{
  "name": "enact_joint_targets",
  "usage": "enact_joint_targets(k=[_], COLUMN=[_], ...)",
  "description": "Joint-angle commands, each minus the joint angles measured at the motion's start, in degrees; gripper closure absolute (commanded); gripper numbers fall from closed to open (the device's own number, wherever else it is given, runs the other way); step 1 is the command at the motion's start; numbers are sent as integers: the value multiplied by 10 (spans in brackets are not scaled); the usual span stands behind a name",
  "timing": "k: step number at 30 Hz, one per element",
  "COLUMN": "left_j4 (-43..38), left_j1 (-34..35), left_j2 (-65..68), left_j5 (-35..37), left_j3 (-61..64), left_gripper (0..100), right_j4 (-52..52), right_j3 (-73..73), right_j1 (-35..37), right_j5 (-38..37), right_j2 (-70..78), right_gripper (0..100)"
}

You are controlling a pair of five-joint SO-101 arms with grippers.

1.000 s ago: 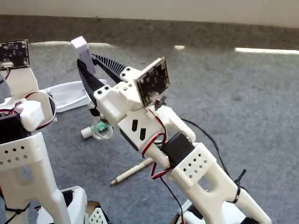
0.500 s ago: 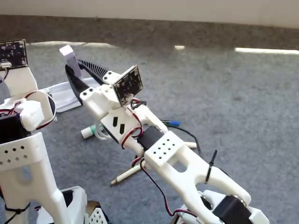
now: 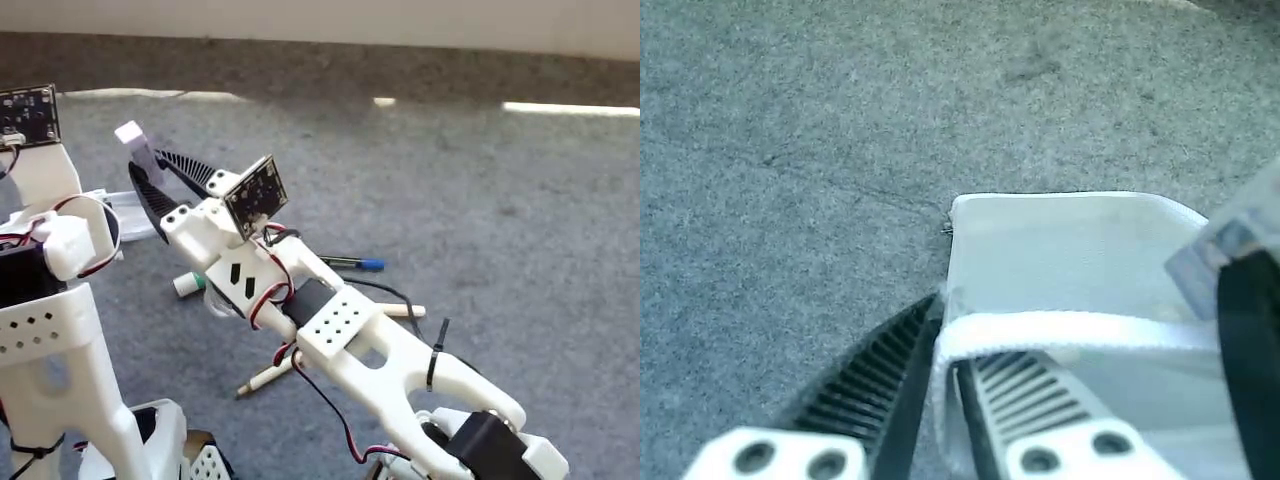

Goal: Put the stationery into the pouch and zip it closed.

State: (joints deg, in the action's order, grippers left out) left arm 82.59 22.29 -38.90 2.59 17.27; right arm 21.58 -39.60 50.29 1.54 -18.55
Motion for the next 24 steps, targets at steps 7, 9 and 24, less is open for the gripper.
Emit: enact_joint_targets(k=[7,9,24], left_j4=[-1,-1,-1], left_j1=[1,1,4], left_j2=[13,13,13], left_j5=[7,9,21], left_j3=[-16,-16,-16], left_gripper=[993,993,993], right_j4=[7,7,12], right_j3=[-43,-53,-68], right_j1=[17,36,35], right_j5=[1,1,0], right_j2=[-145,-170,-73], right_gripper=[993,993,993])
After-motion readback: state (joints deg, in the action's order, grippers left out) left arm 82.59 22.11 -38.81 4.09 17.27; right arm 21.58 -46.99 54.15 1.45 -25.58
